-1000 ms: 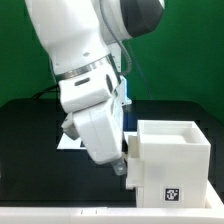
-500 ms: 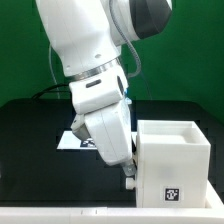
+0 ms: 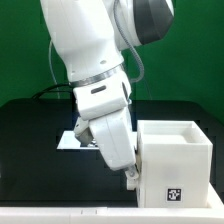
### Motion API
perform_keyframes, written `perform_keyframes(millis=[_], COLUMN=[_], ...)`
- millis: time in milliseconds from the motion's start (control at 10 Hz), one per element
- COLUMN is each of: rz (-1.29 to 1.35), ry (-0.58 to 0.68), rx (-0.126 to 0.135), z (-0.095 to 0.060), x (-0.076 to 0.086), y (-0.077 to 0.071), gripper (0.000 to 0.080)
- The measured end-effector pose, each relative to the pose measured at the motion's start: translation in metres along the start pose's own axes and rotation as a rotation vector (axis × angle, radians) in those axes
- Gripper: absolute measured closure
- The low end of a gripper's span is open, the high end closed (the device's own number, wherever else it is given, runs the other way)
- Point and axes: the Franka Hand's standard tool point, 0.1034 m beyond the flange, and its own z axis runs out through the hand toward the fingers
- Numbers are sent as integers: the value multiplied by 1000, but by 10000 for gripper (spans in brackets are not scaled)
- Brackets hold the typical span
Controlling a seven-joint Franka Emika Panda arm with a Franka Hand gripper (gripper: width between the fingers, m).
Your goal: Assemble drawer
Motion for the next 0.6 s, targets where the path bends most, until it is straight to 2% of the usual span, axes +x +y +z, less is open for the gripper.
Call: perform_keyframes(millis=[300,500,600], rz=[24,40,40], ry=[-7,-20,-18], rx=[-16,-43,-38], z=[-11,-14,-13], x=[-20,-30,-29], y=[0,-4,-4], gripper=[151,151,151])
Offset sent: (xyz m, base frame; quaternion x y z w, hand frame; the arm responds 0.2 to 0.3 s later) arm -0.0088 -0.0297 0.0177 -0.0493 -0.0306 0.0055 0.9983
